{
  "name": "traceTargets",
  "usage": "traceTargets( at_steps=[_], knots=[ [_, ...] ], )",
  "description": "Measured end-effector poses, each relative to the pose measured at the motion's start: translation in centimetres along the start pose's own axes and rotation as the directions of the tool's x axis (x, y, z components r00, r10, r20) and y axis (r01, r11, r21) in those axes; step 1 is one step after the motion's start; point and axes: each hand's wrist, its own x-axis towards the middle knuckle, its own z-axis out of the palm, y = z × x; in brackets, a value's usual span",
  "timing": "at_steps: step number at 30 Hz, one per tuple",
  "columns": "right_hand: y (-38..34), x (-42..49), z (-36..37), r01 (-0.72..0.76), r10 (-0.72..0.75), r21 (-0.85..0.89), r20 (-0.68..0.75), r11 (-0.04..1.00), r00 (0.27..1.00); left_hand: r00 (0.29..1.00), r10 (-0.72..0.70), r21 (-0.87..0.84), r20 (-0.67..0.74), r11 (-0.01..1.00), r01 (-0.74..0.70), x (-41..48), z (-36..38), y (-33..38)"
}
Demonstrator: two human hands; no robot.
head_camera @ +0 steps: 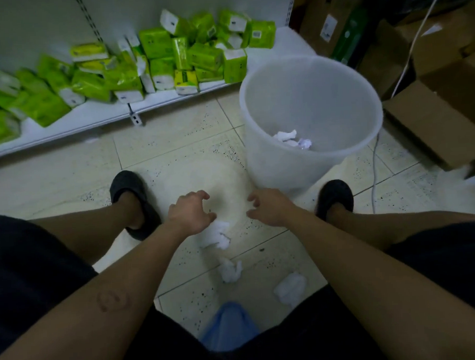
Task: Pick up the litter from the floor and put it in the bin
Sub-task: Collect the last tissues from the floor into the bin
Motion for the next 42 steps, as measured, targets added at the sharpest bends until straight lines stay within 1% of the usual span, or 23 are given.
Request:
traceTargets(
  at_steps=[2, 4, 8, 9, 11, 13, 17, 19, 20, 22, 23, 24, 26, 29, 31, 34, 36, 39, 40, 42],
  knots=[
    [1.1, 0.5, 1.9, -0.071, 0.071, -0.006, 0.094, 0.997, 0.993, 0.997, -0.023, -0.004, 0.076, 1.0, 0.023, 0.8, 1.0, -1.1],
    [2.5, 1.0, 3.3, -0.129, 0.137, -0.055, 0.171, 0.99, 0.976, 0.988, -0.026, -0.036, 0.153, 0.999, 0.032, 1.6, 2.2, -2.0],
    [4.7, 2.8, 5.2, -0.273, 0.299, -0.126, 0.303, 0.954, 0.905, 0.962, -0.033, -0.064, 0.273, 0.997, 0.053, 4.0, 5.5, -3.0],
    [5.1, 3.5, 5.5, -0.302, 0.327, -0.125, 0.304, 0.945, 0.895, 0.955, -0.037, -0.07, 0.296, 0.996, 0.06, 4.7, 6.5, -3.2],
    [6.3, 5.0, 6.6, -0.397, 0.385, -0.024, 0.3, 0.918, 0.873, 0.934, -0.033, -0.079, 0.355, 0.995, 0.065, 6.2, 8.6, -3.4],
    [7.8, 6.0, 8.3, -0.509, 0.472, 0.045, 0.309, 0.86, 0.825, 0.905, -0.035, -0.102, 0.423, 0.991, 0.086, 7.5, 10.7, -3.7],
    [11.9, 6.1, 13.8, -0.547, 0.522, -0.088, 0.455, 0.832, 0.721, 0.852, -0.078, -0.102, 0.518, 0.983, 0.152, 10.0, 14.3, -4.5],
    [13.5, 5.2, 16.5, -0.623, 0.553, -0.075, 0.552, 0.778, 0.624, 0.827, -0.081, -0.087, 0.556, 0.984, 0.154, 10.8, 15.8, -5.0],
    [14.0, 4.8, 17.6, -0.652, 0.566, -0.073, 0.576, 0.755, 0.59, 0.816, -0.074, -0.079, 0.573, 0.986, 0.145, 11.1, 16.5, -5.3],
    [14.7, 3.7, 19.4, -0.758, 0.596, 0.045, 0.589, 0.65, 0.546, 0.804, -0.058, -0.074, 0.592, 0.989, 0.126, 11.4, 18.0, -5.7],
    [15.0, 3.4, 20.0, -0.805, 0.617, 0.112, 0.584, 0.583, 0.528, 0.808, -0.057, -0.076, 0.587, 0.989, 0.125, 11.4, 18.7, -5.8],
    [15.4, 3.1, 20.4, -0.822, 0.628, 0.154, 0.574, 0.548, 0.526, 0.82, -0.055, -0.069, 0.57, 0.991, 0.115, 11.2, 19.2, -6.0],
    [15.9, 3.2, 20.8, -0.785, 0.636, 0.12, 0.518, 0.607, 0.571, 0.854, -0.034, -0.055, 0.519, 0.996, 0.073, 11.1, 19.9, -6.1],
    [15.5, 4.0, 20.9, -0.71, 0.648, 0.038, 0.378, 0.703, 0.661, 0.895, 0.027, -0.106, 0.446, 0.994, 0.023, 10.7, 20.3, -6.1],
    [14.6, 4.9, 20.5, -0.649, 0.599, 0.08, 0.313, 0.756, 0.737, 0.905, 0.055, -0.158, 0.422, 0.987, 0.014, 10.4, 20.5, -5.7],
    [12.8, 6.9, 19.5, -0.52, 0.48, 0.21, 0.213, 0.828, 0.851, 0.923, 0.023, -0.254, 0.384, 0.964, 0.082, 9.5, 20.0, -4.6],
    [11.7, 8.0, 18.4, -0.468, 0.448, 0.293, 0.137, 0.834, 0.884, 0.937, 0.026, -0.323, 0.347, 0.942, 0.094, 9.0, 19.2, -3.8],
    [10.4, 9.1, 16.3, -0.406, 0.429, 0.439, 0.051, 0.801, 0.902, 0.962, 0.081, -0.456, 0.261, 0.889, 0.049, 9.2, 17.0, -2.4],
    [9.9, 9.2, 15.3, -0.37, 0.407, 0.49, 0.034, 0.789, 0.913, 0.967, 0.097, -0.478, 0.234, 0.878, 0.028, 9.5, 16.0, -1.9],
    [8.7, 9.2, 13.1, -0.314, 0.371, 0.546, 0.007, 0.777, 0.929, 0.975, 0.132, -0.465, 0.177, 0.885, -0.035, 10.0, 13.8, -0.8]
  ],
)
